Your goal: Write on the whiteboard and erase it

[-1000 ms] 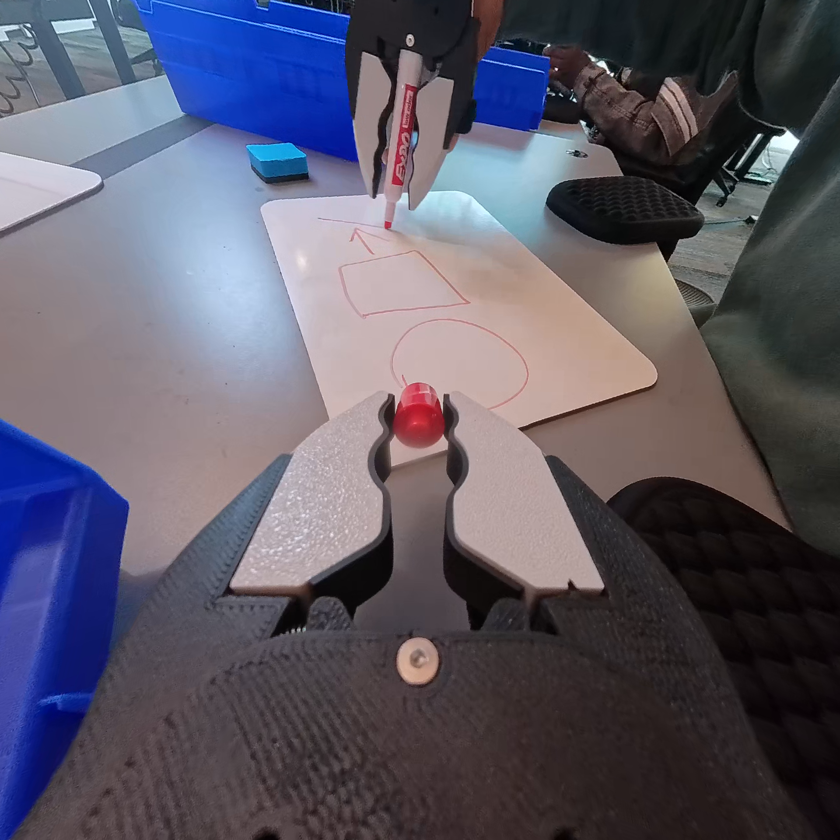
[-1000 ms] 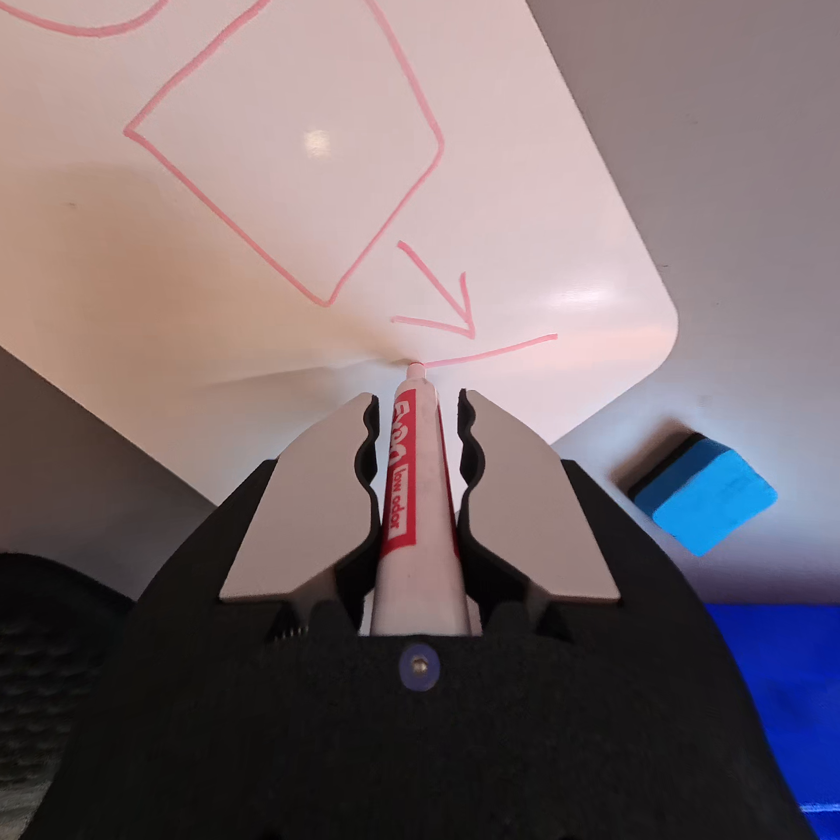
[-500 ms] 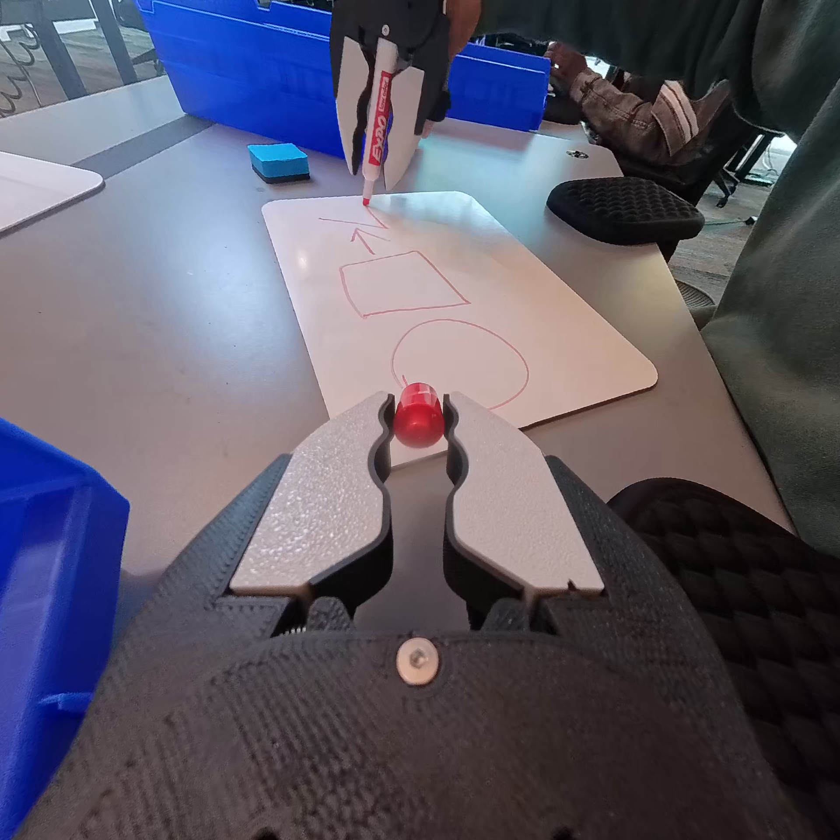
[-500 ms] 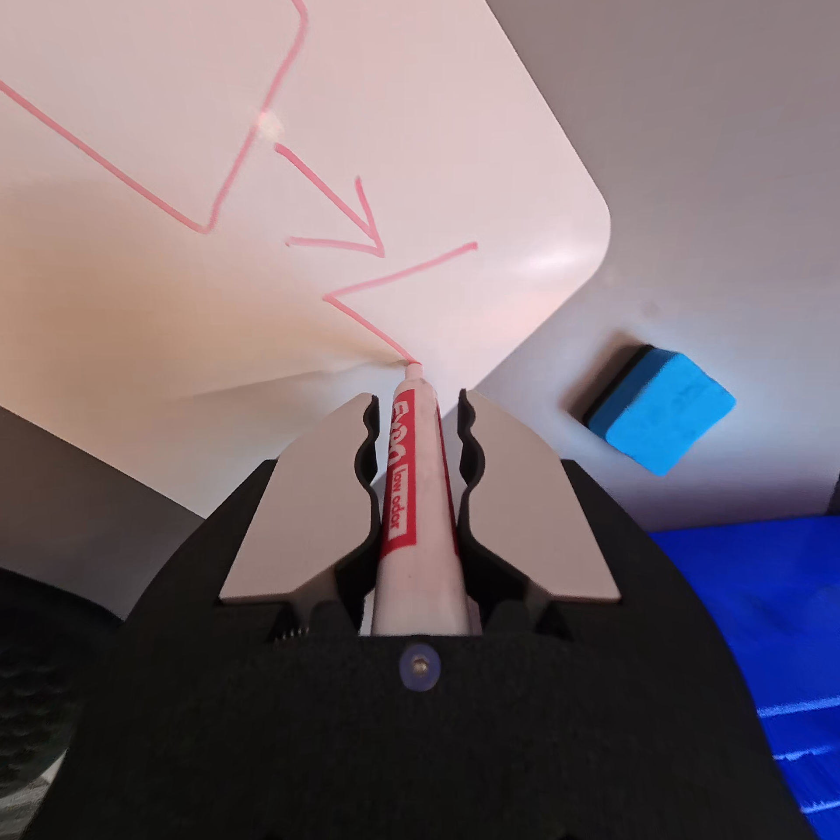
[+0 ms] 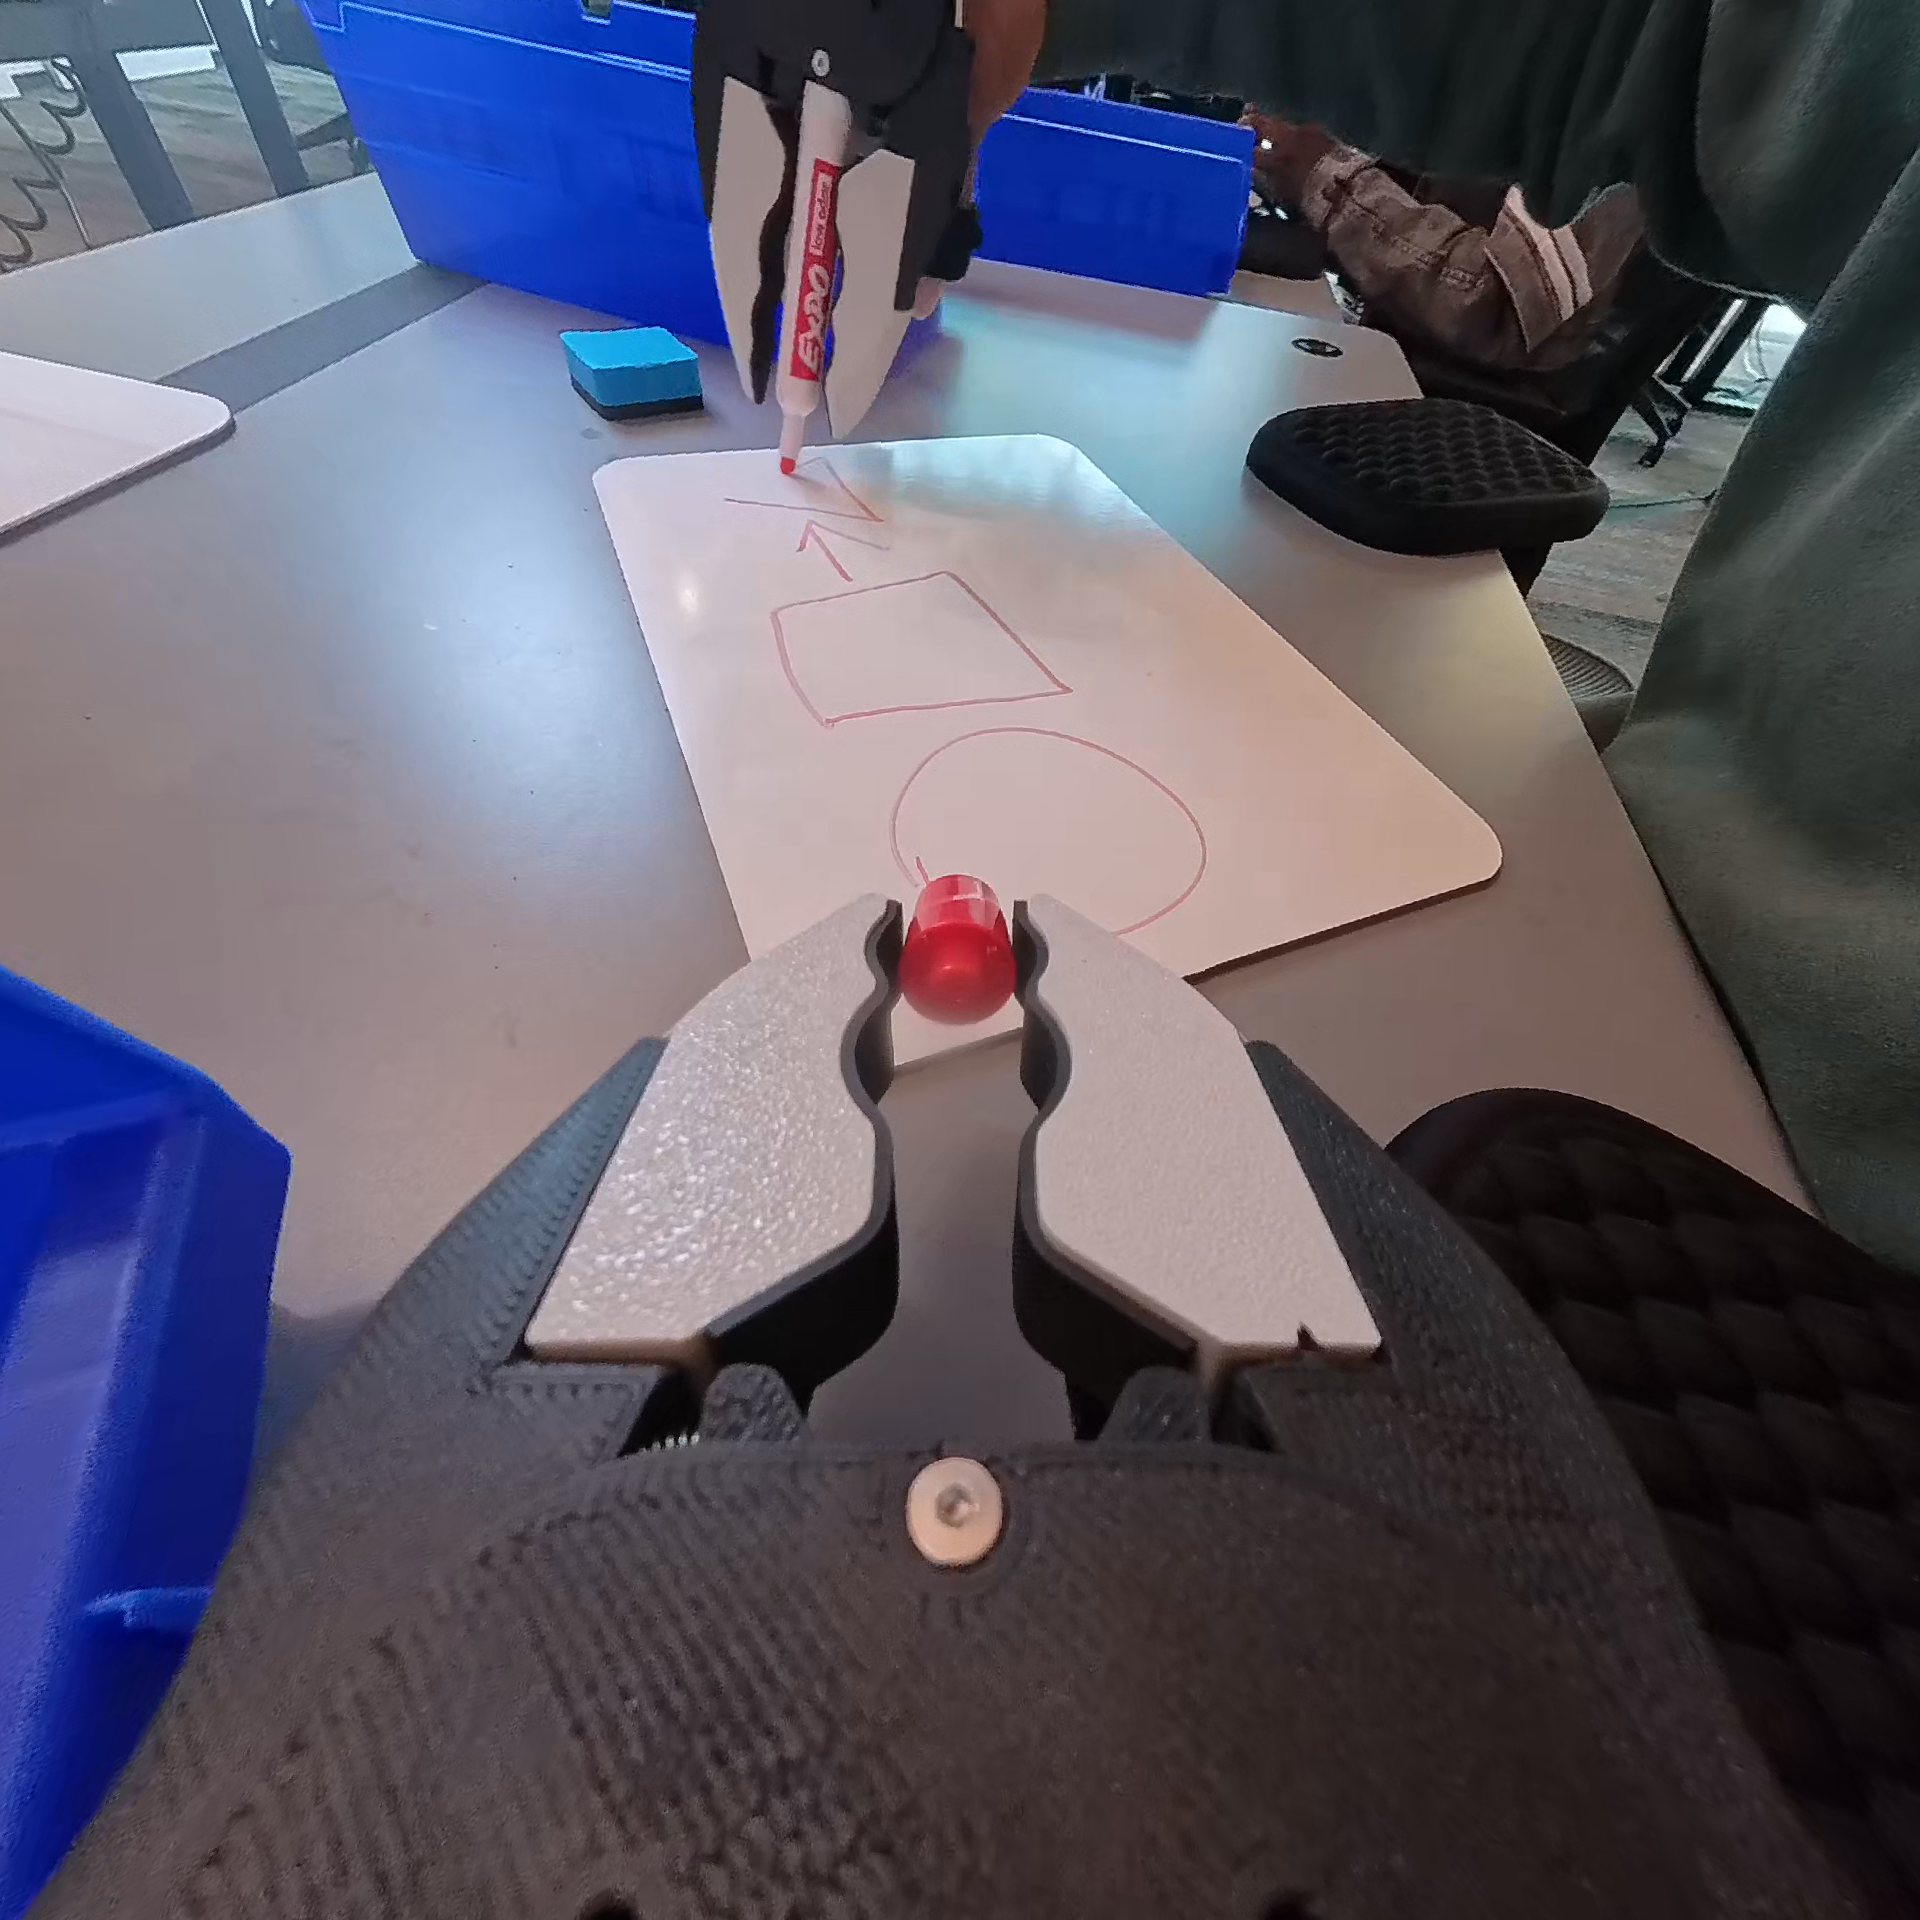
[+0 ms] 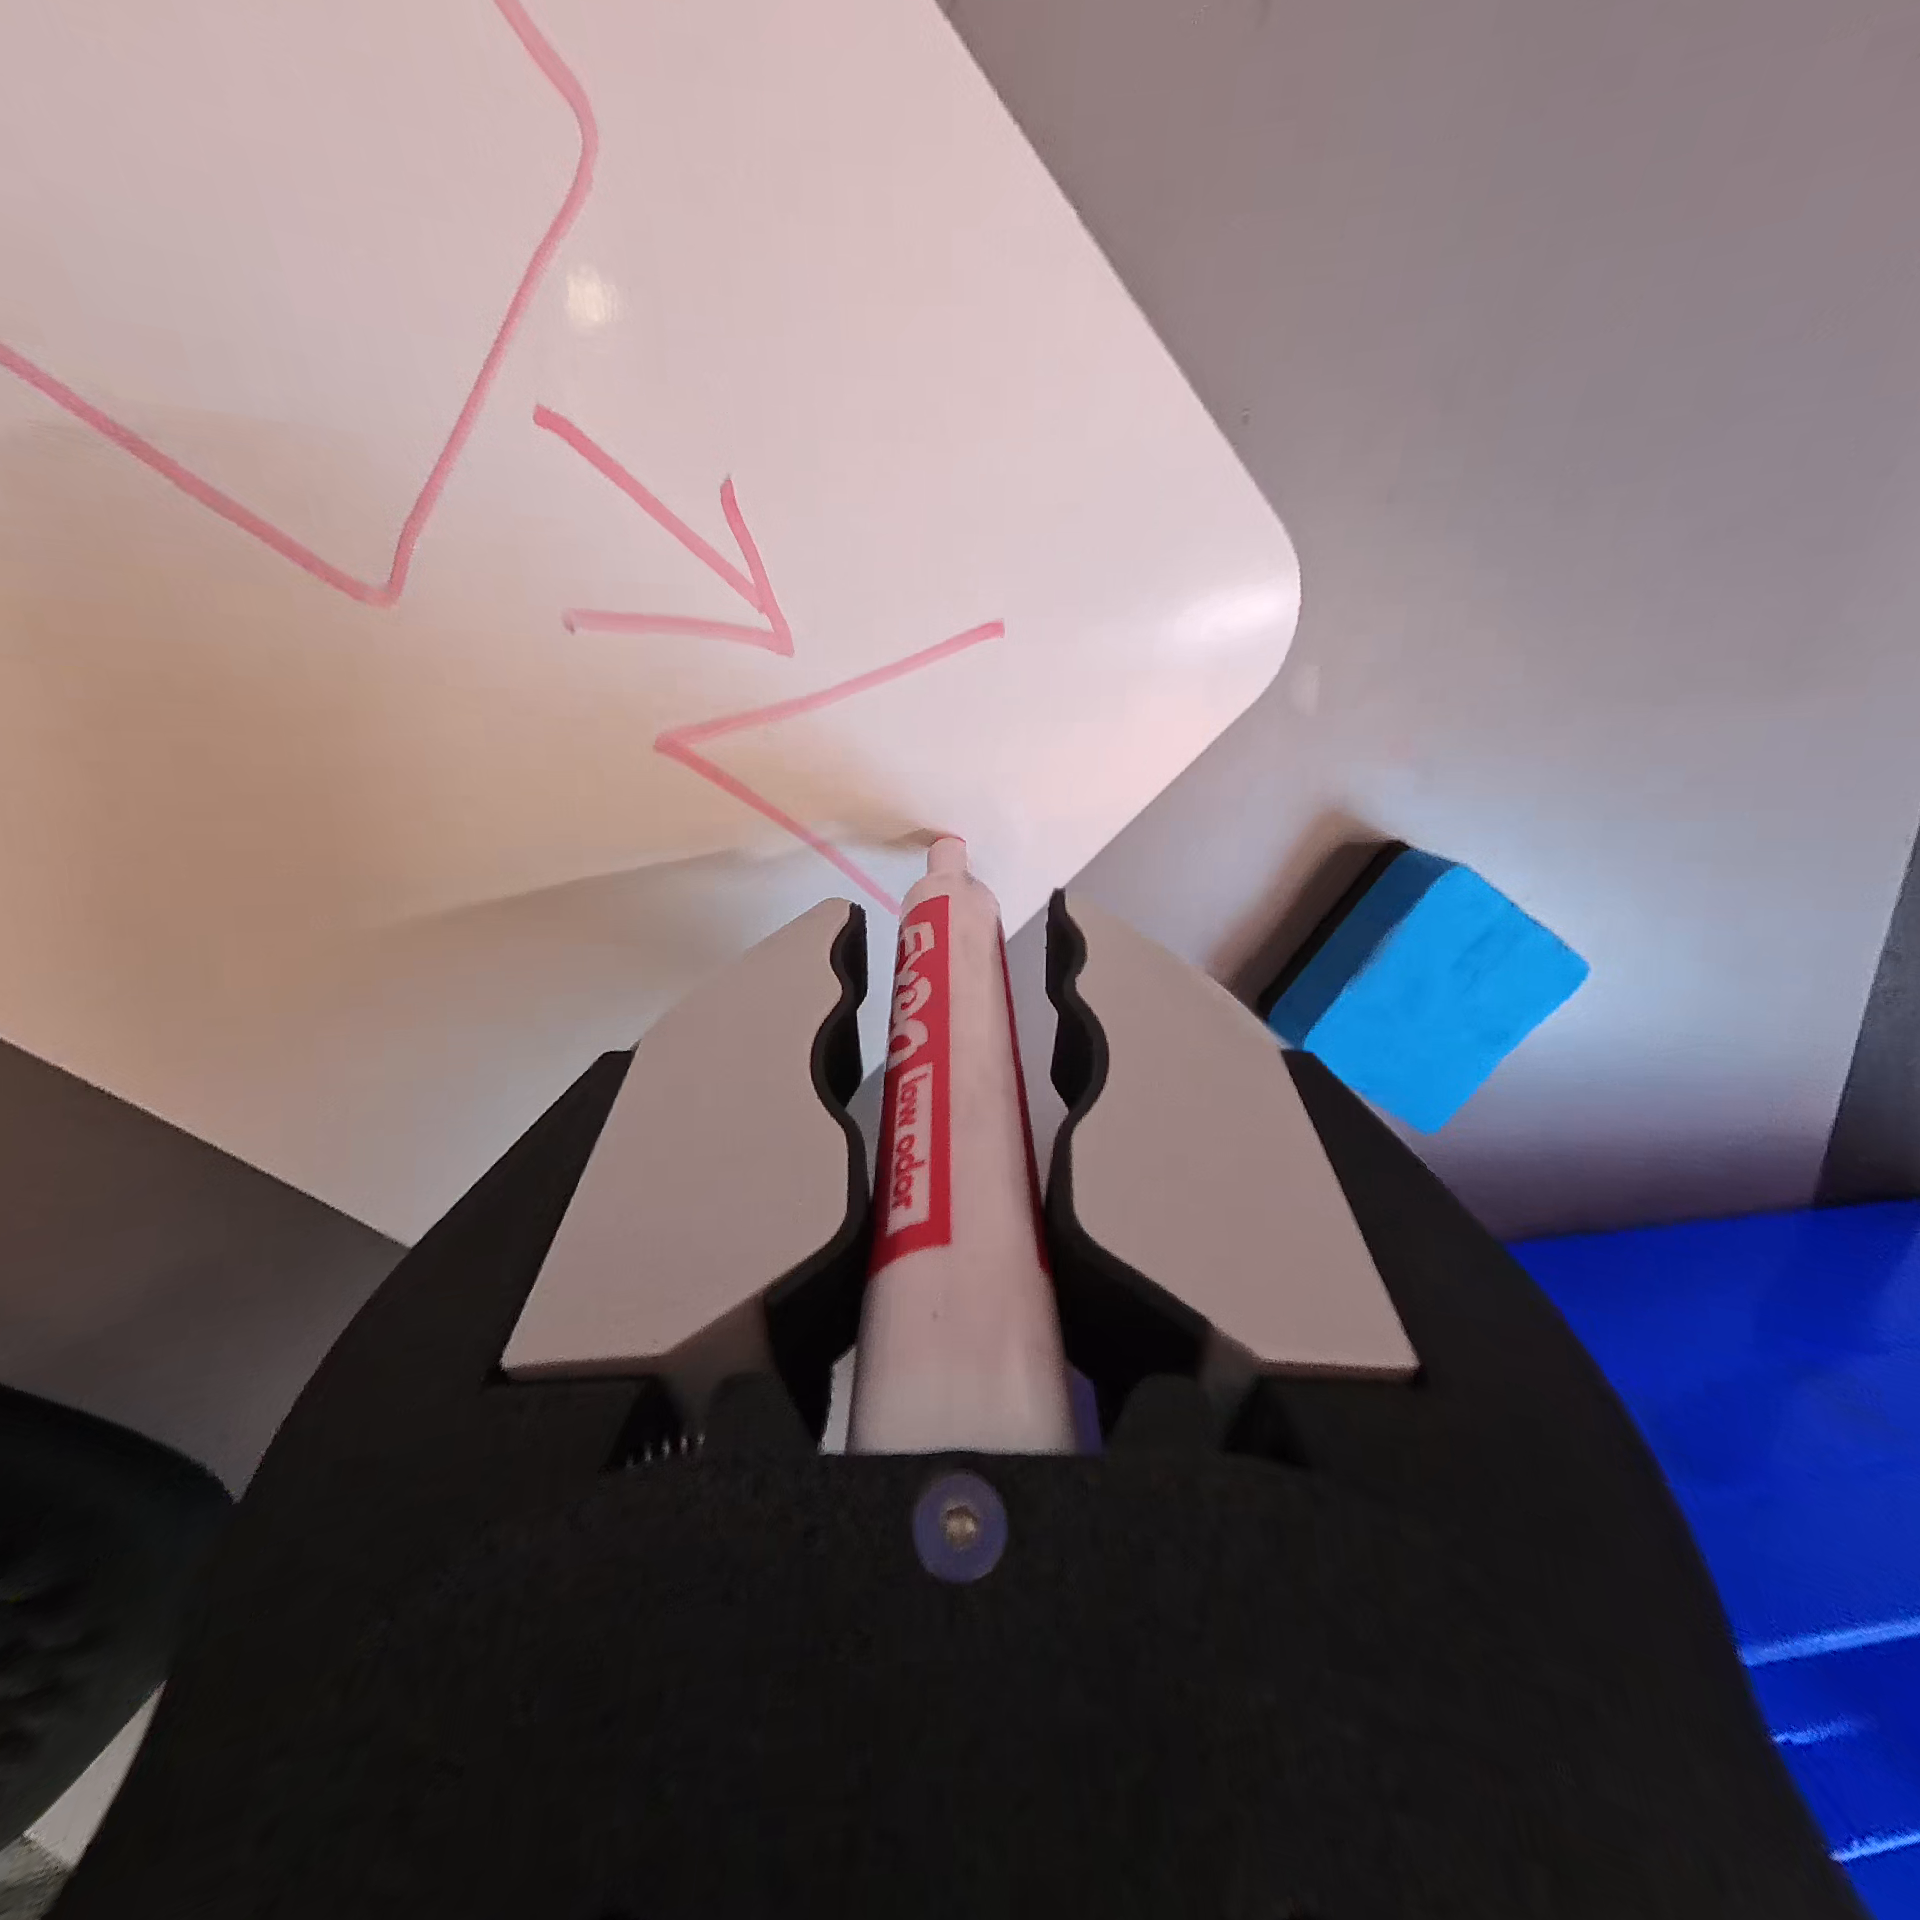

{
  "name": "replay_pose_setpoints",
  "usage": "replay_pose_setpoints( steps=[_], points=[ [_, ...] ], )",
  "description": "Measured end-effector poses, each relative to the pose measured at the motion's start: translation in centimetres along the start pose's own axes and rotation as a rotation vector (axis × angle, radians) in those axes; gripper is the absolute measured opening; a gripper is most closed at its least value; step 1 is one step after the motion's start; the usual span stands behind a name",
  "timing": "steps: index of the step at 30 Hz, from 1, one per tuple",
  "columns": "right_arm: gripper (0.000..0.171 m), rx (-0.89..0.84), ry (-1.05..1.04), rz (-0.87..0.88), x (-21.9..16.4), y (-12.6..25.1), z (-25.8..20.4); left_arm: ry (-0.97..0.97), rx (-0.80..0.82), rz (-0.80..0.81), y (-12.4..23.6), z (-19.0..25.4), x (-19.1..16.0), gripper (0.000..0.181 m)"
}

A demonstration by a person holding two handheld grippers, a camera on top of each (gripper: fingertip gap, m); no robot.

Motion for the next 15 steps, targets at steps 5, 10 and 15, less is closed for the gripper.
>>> replay_pose_setpoints(
  steps=[5, 10, 15],
  points=[
    [0.034, 0.008, 0.024, 0.02, 1.6, -0.8, 0.5, -0.002, -0.004, -0.002, -0.1, 0.1, 0.0, 0.02],
    [0.034, 0.013, 0.042, 0.037, 2.9, -1.5, 0.8, 0.001, -0.009, 0.0, -0.1, 0.1, 0.0, 0.02],
    [0.034, 0.012, 0.041, 0.053, 3.1, -1.3, 0.9, 0.002, -0.008, 0.002, -0.1, 0.1, 0.0, 0.02]
  ],
)
Point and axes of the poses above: each gripper's, where its closed fingertips meet, y back along the fingers, x out of its top, z = x × y across the jaws, the point moved 6 cm from there along y, back along the fingers, and after that the axes turned 14 degrees about z, right-handed, at the moved point
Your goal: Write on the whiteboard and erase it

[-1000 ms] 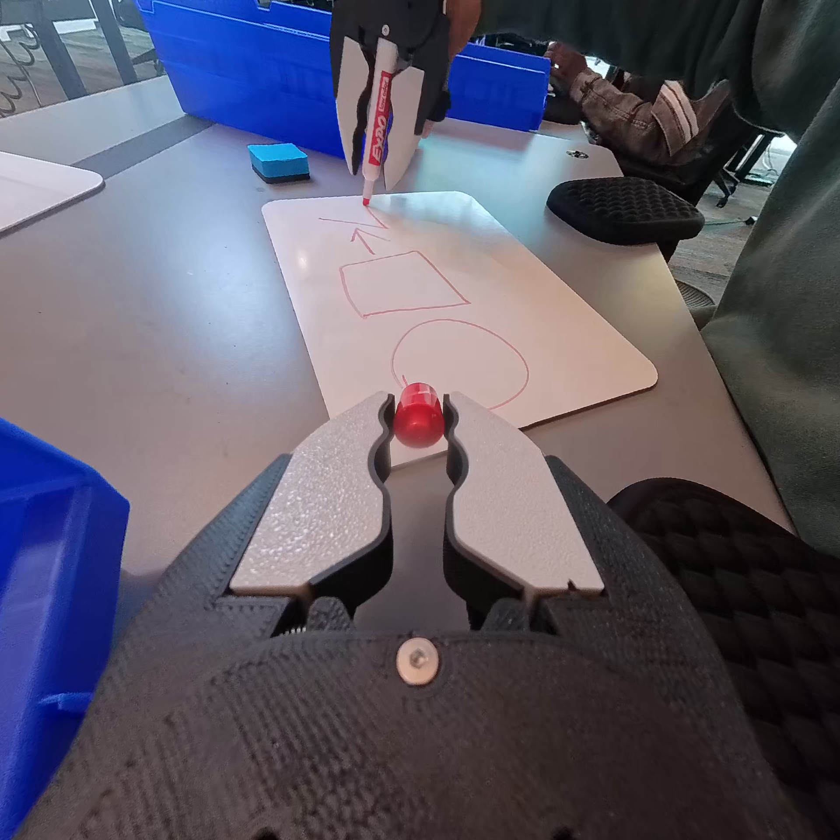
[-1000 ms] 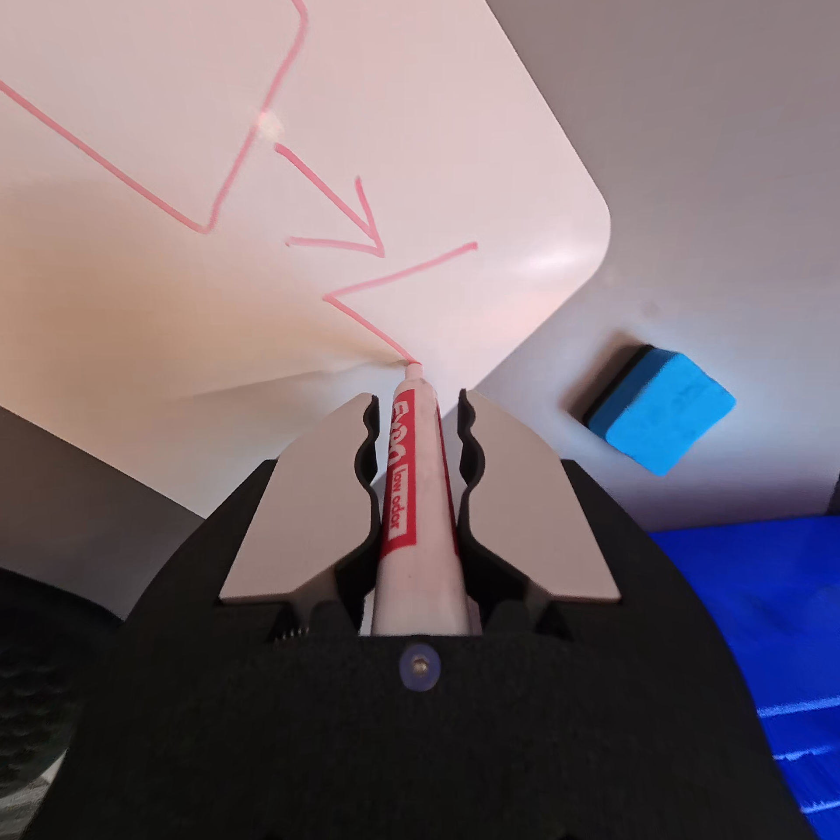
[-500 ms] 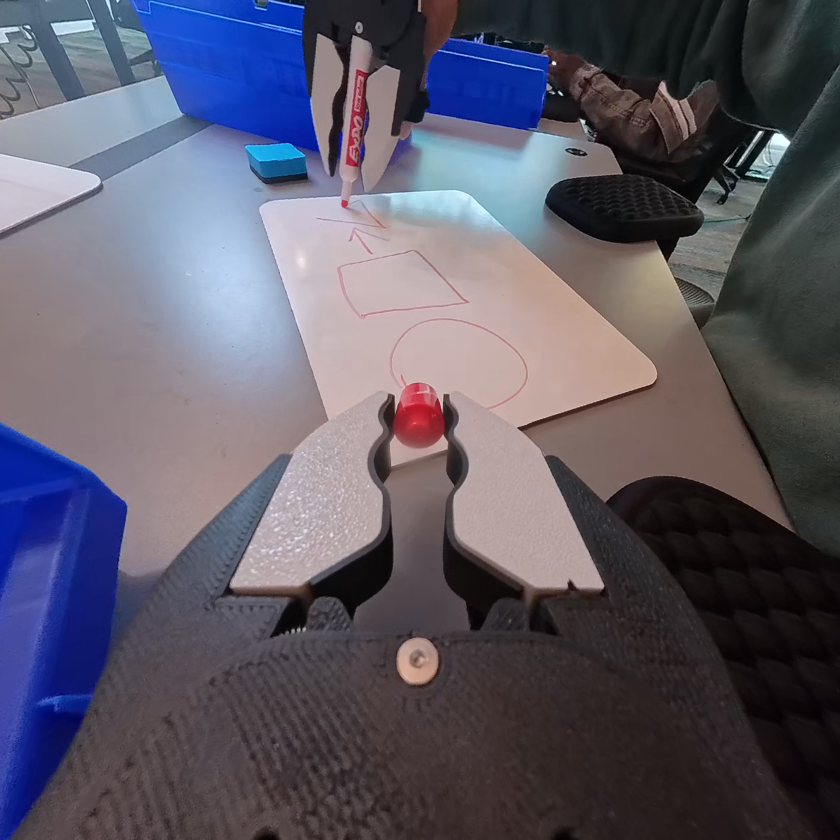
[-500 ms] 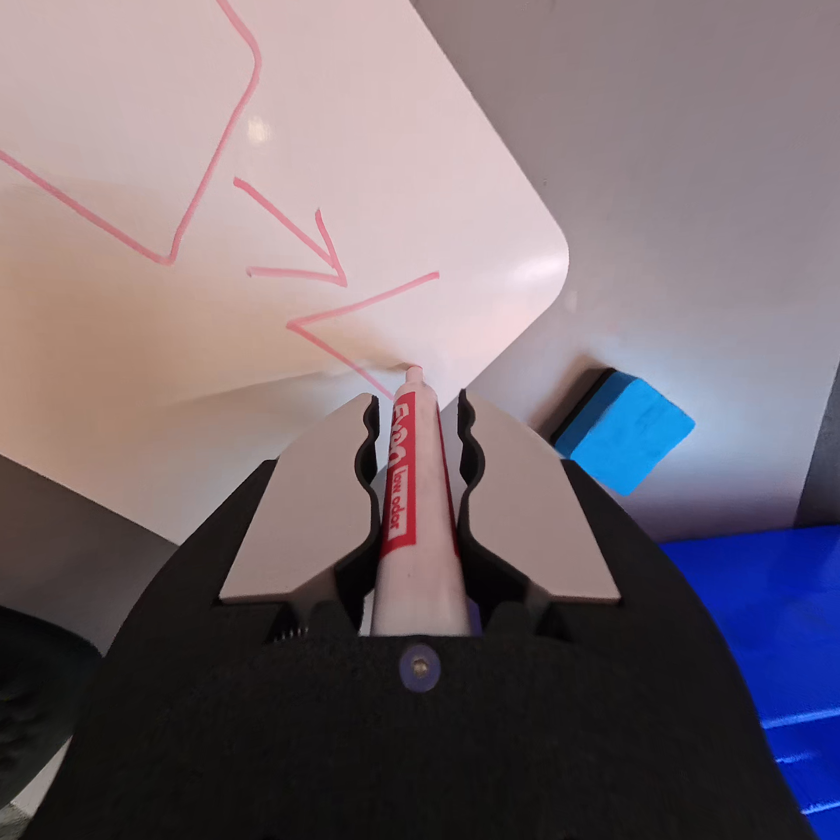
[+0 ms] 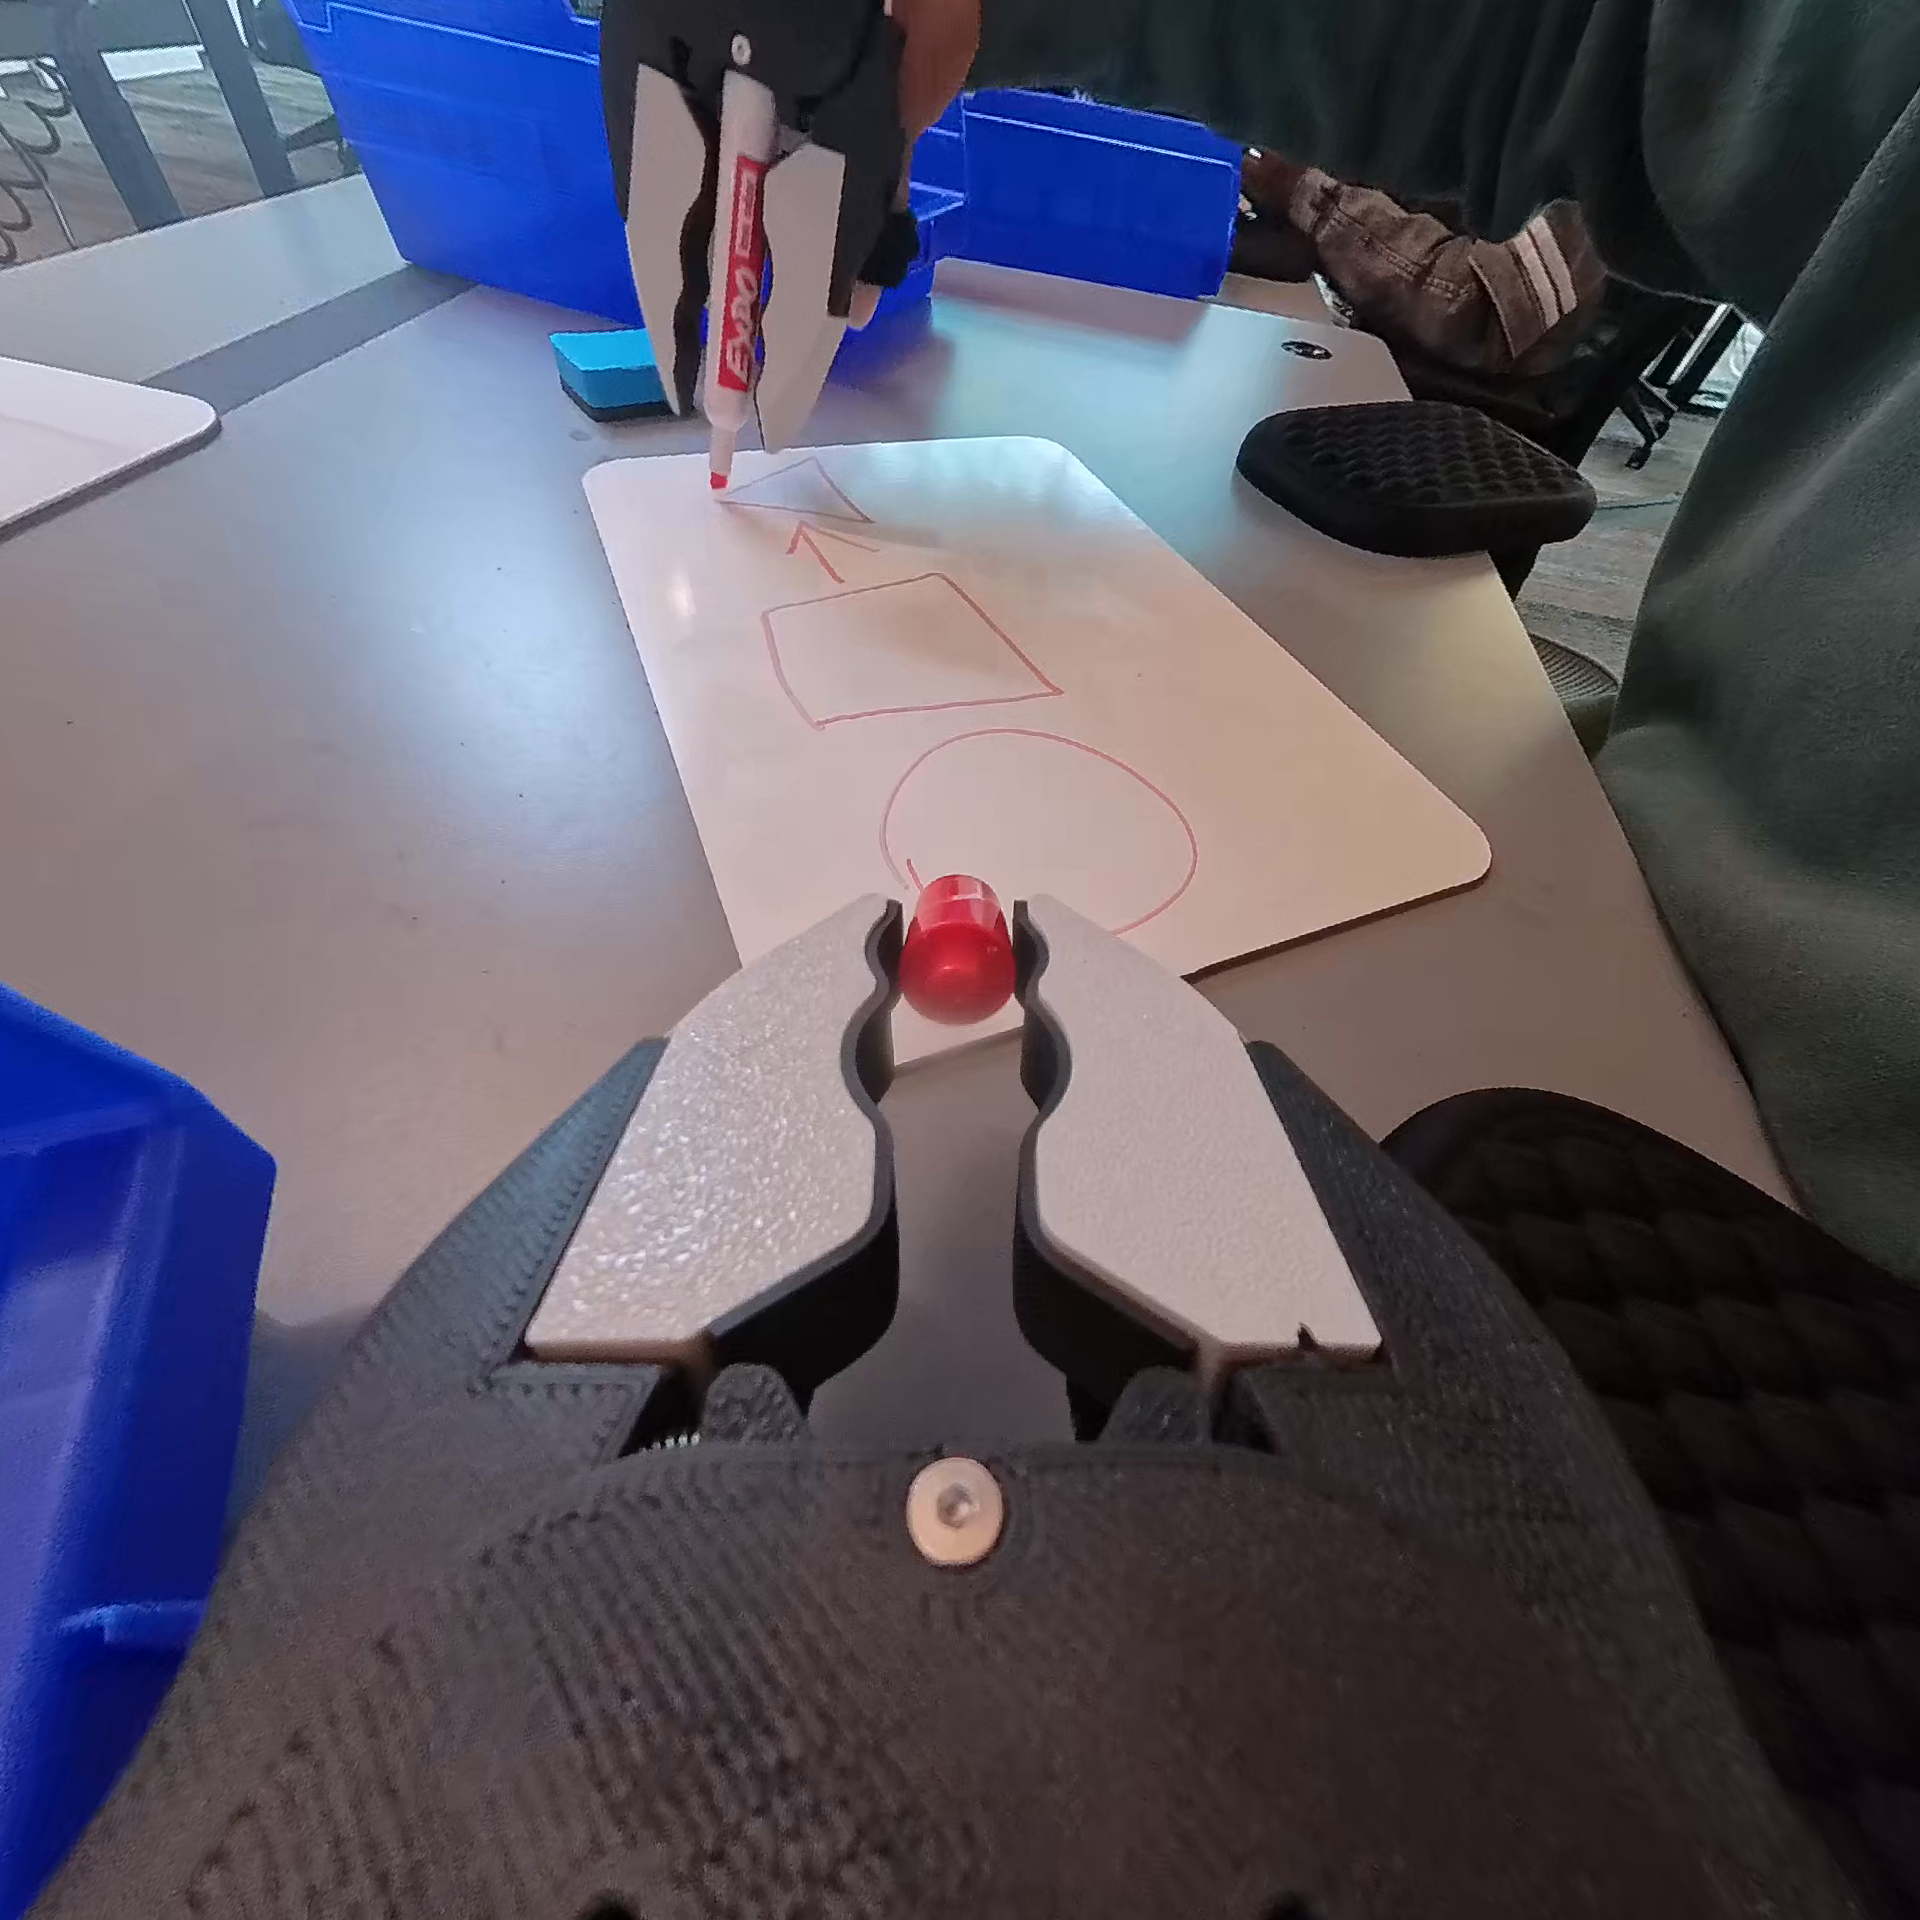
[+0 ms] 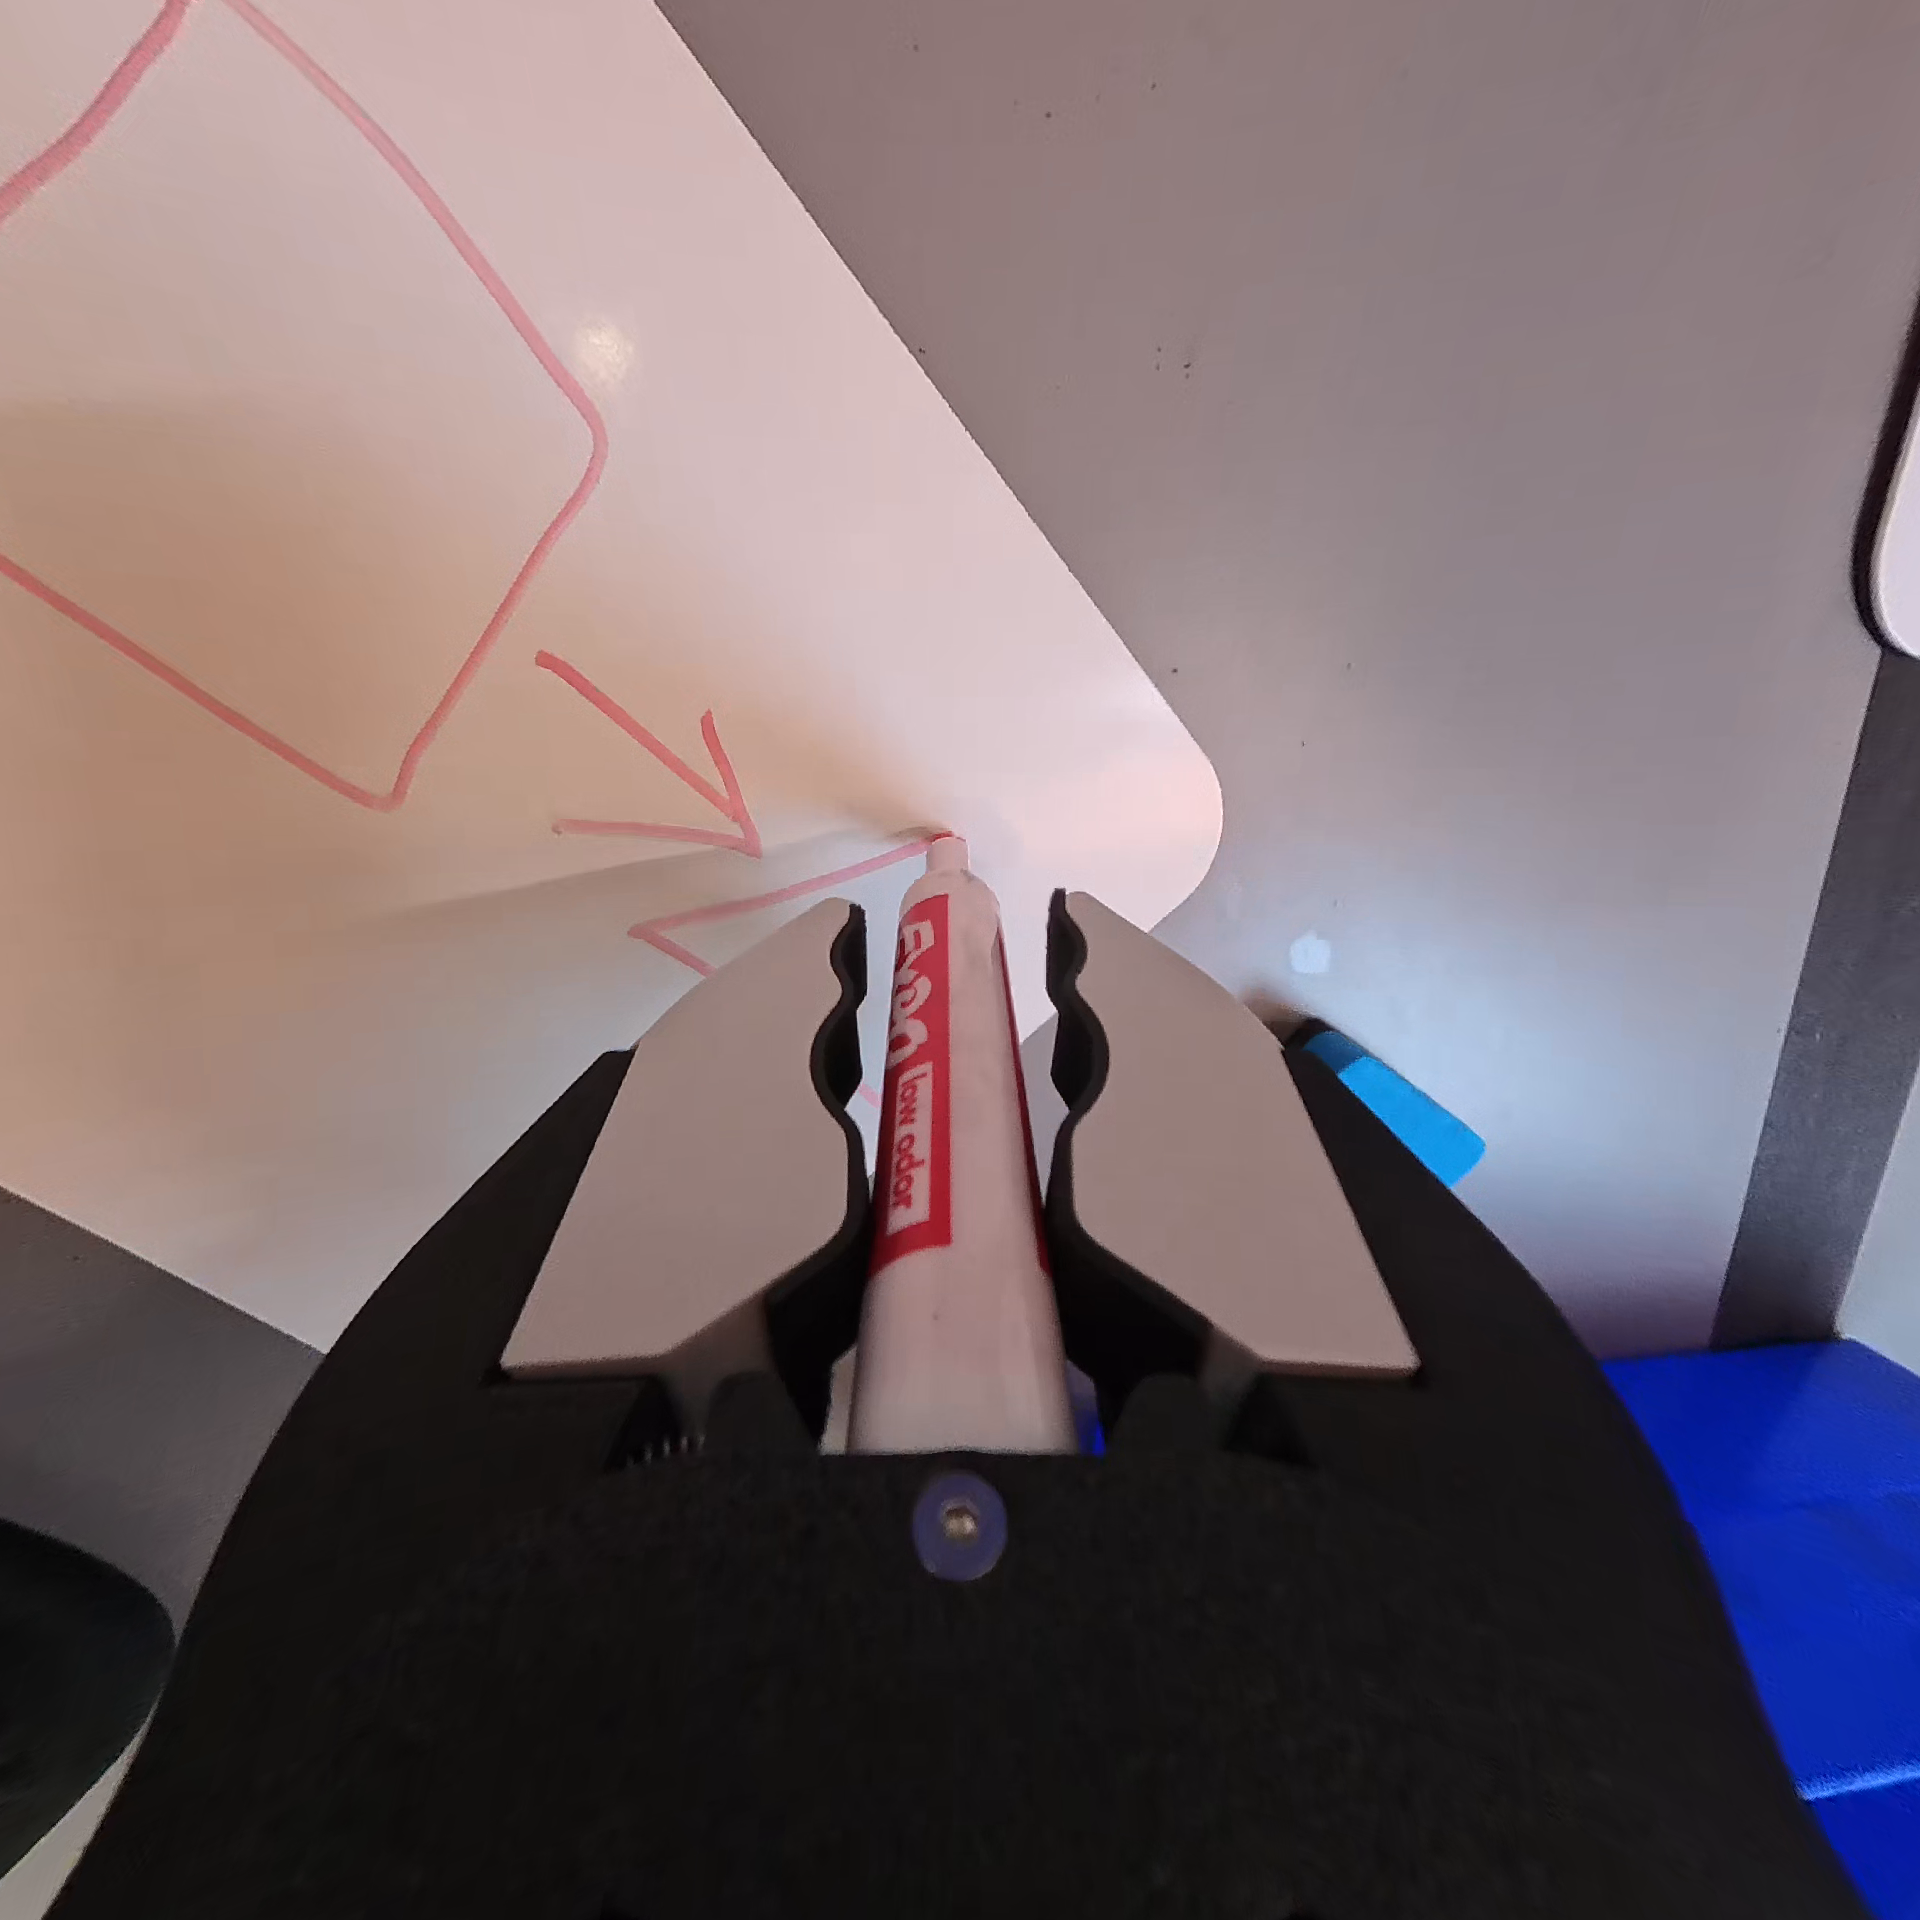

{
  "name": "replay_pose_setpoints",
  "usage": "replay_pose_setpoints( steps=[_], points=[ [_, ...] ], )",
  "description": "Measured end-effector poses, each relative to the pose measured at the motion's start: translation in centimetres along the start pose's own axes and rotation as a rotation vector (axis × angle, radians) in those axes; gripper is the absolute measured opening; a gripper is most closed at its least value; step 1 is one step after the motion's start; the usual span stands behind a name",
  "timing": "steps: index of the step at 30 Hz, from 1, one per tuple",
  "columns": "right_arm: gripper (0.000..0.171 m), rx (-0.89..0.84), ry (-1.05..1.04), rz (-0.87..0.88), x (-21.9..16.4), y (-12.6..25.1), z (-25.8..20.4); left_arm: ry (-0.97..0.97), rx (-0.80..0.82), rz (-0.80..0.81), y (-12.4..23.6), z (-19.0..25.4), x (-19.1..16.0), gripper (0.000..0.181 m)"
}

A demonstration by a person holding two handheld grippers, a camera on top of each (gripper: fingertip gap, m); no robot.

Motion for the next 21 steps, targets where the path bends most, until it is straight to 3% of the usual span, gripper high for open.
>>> replay_pose_setpoints(
  steps=[4, 9, 16, 21],
  points=[
    [0.034, -0.047, -0.068, 0.18, 0.7, 2.6, -0.7, 0.0, 0.003, 0.005, 0.0, 0.0, 0.0, 0.02],
    [0.034, -0.064, -0.129, 0.591, 3.4, 6.4, -5.5, -0.038, -0.02, 0.087, -0.1, 0.7, 1.0, 0.02],
    [0.034, 0.135, -0.321, 1.151, 7.1, 7.6, -14.6, -0.35, -0.039, 0.253, -2.7, 5.6, 4.0, 0.02],
    [0.034, 0.301, -0.399, 1.292, 9.7, 6.0, -17.6, -0.434, -0.027, 0.294, -5.0, 7.4, 4.9, 0.02]
  ],
)
Point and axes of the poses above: each gripper's, where its closed fingertips meet, y back along the fingers, x out of its top, z = x × y across the jaws, the point moved 6 cm from there along y, back along the fingers, and after that the axes turned 14 degrees about z, right-handed, at the moved point
